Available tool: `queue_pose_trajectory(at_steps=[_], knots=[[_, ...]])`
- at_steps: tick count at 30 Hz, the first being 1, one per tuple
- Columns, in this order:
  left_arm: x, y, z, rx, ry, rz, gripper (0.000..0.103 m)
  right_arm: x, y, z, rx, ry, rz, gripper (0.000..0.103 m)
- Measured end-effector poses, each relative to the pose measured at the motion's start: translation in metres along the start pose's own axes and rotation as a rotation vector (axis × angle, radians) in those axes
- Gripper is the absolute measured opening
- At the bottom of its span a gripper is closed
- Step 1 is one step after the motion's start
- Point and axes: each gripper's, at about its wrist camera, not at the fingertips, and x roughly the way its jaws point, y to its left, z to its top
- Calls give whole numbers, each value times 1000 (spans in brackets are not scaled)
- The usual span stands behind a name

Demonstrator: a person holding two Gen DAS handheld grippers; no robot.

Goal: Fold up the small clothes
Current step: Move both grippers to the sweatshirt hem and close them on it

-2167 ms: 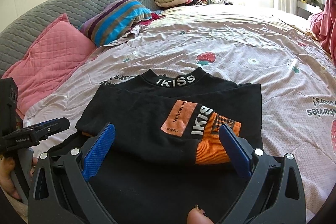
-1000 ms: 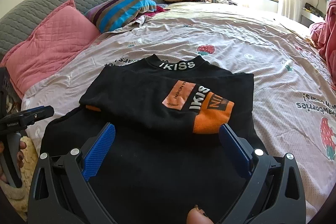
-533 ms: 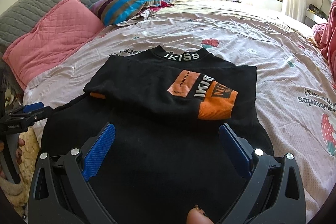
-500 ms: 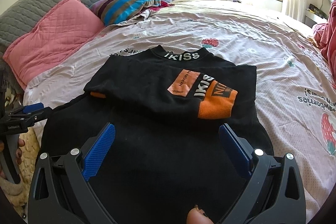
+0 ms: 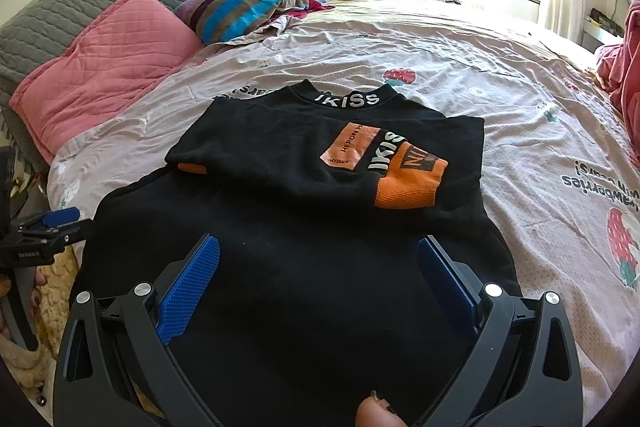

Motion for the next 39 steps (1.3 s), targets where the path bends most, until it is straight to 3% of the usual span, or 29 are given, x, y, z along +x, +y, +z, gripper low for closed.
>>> queue_pose_trajectory(at_steps=[27, 39], knots=[[-20, 10, -36, -13, 18, -76, 93, -18, -2, -19, -30, 21, -27, 98], [-9, 11, -60, -22, 87, -142, 90, -23, -16, -33, -17, 50, -69, 98]])
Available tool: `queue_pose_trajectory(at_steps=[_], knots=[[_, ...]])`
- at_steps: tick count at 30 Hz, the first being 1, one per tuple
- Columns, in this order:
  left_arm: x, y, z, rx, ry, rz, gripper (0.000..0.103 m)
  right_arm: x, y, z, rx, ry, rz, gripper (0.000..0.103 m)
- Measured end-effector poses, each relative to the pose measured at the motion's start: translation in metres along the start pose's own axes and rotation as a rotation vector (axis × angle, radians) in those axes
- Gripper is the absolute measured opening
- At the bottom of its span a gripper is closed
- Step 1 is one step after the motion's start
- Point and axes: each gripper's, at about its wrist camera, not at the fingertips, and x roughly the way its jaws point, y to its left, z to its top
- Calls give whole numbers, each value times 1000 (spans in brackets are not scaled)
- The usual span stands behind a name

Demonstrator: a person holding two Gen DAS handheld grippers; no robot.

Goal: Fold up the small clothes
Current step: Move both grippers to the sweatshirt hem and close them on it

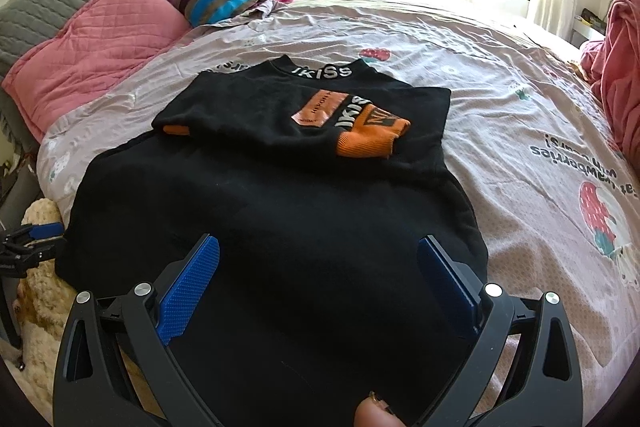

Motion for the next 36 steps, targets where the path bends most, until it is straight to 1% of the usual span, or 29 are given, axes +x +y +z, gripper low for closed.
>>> queue_pose_trajectory(at_steps=[2, 5, 7, 8, 10, 13, 18, 22, 26, 28, 29, 30, 33, 35, 36], knots=[[2, 2, -1, -2, 9, -12, 88, -1, 0, -2, -8, 6, -5, 98], [8, 6, -4, -29, 34, -52, 86, -3, 0, -4, -26, 15, -9, 98], [10, 8, -6, -42, 46, -71, 77, -5, -1, -7, -32, 24, -14, 98], [11, 8, -6, -39, 48, -71, 75, -5, -2, -9, -31, 29, -15, 98], [11, 7, -7, -38, 47, -77, 63, -6, -6, -13, -24, 44, -11, 98], [12, 8, -7, -42, 46, -86, 54, -8, -14, -22, -9, 77, -2, 98], [11, 11, -8, -55, 42, -96, 53, -15, -29, -44, 1, 137, -30, 98], [13, 8, -7, -41, 44, -77, 53, -26, -39, -56, -5, 151, -57, 98], [14, 5, -6, -31, 46, -65, 54, -34, -45, -68, -1, 189, -38, 97], [14, 6, -6, -35, 44, -68, 54, -37, -47, -75, -2, 215, -28, 92], [15, 6, -6, -38, 44, -69, 54, -39, -48, -78, -4, 227, -22, 78], [15, 7, -6, -39, 44, -69, 55, -40, -49, -80, -4, 236, -15, 71], [15, 7, -6, -41, 44, -69, 56, -44, -52, -89, 5, 268, -9, 65], [15, 7, -6, -41, 44, -71, 57, -44, -56, -95, 20, 284, -3, 64], [15, 7, -6, -40, 45, -70, 57, -43, -58, -98, 34, 297, 6, 60]])
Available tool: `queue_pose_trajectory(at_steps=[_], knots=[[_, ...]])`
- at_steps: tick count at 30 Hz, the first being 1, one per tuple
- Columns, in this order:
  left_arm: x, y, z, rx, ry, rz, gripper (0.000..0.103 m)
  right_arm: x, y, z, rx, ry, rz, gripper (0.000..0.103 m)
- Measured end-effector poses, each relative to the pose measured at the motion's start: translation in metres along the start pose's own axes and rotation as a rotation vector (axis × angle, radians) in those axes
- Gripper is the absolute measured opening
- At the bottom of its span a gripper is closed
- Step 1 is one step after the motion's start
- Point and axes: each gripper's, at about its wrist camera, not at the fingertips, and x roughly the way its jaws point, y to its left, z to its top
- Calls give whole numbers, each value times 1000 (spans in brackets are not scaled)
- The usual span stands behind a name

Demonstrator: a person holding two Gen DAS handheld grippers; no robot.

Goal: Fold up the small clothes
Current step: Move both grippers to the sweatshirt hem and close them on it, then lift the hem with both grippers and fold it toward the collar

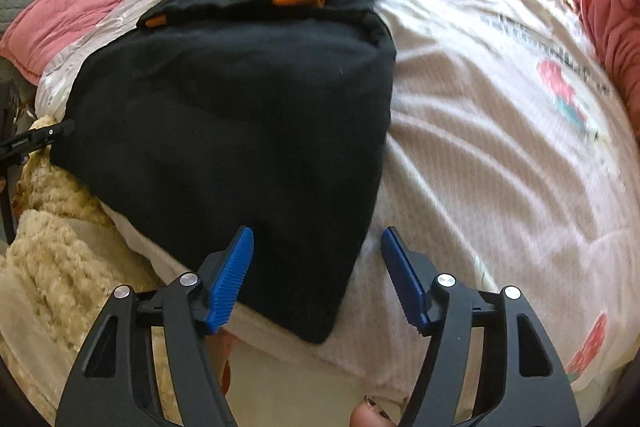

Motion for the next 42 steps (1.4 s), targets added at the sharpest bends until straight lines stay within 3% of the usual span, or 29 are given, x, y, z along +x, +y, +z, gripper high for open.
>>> queue_pose_trajectory(at_steps=[5, 8, 10, 11, 13, 14, 16, 18, 23, 29, 42], knots=[[1, 0, 0, -1, 1, -2, 58, 0, 2, -4, -4, -19, 28, 43], [1, 3, 1, -13, -1, -15, 57, 4, 5, -4, -18, -34, 40, 40], [1, 2, 1, -13, -1, -10, 55, 3, 3, -2, -11, -61, 58, 28], [1, 3, 1, -14, -1, 0, 53, 1, 2, -1, -4, -76, 75, 15], [-1, 5, 1, -25, -2, 10, 41, -2, -1, 2, 16, -99, 99, 10], [-2, 9, 1, -40, -5, 12, 36, -3, -1, 2, 22, -107, 105, 9], [-5, 16, 2, -69, -11, -6, 13, -4, -2, 4, 26, -125, 118, 8], [-7, 20, 2, -97, -10, -38, 7, -10, -1, 7, 25, -157, 144, 8], [-15, 15, 6, -86, -25, -38, 4, -35, -3, 19, 18, -277, 221, 7], [-40, 9, 15, -80, -79, -80, 3, -53, -9, 36, 24, -386, 253, 7], [-68, -5, 52, -55, -162, -106, 3, -71, -17, 60, 82, -517, 274, 7]])
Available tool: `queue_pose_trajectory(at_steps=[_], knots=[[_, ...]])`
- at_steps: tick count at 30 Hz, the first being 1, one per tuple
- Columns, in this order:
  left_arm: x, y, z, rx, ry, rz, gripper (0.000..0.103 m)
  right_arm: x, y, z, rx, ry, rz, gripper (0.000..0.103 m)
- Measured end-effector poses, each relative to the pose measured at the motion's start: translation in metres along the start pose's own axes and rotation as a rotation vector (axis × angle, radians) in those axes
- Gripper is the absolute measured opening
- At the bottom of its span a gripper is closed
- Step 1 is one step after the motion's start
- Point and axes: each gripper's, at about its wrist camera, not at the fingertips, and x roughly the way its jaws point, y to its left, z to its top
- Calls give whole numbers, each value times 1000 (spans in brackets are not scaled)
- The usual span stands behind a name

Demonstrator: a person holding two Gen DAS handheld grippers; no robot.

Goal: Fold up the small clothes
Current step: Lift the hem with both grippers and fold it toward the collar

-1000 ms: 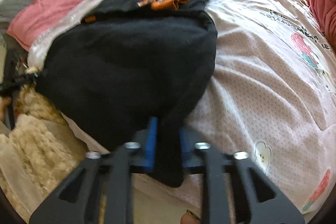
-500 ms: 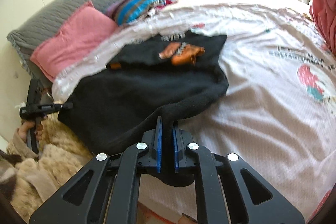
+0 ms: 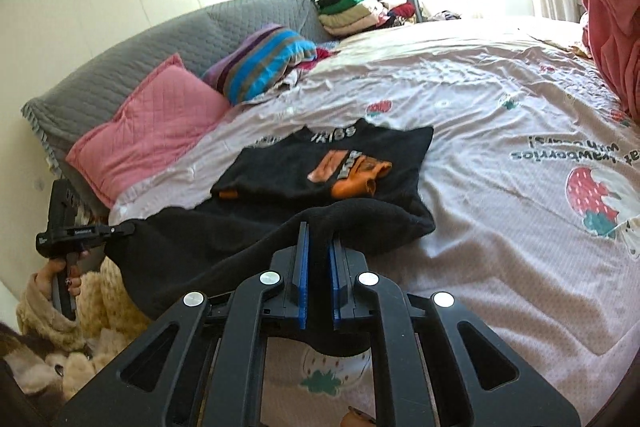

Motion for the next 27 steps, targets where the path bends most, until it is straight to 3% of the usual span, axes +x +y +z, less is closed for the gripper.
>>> queue_pose_trajectory(at_steps=[10, 27], knots=[[-5, -17, 32, 41, -55, -9, 3, -4, -8, 21, 19, -79, -28, 7], [9, -22, 75, 42, -100, -20, 3, 12, -20, 46, 41, -115, -47, 7]])
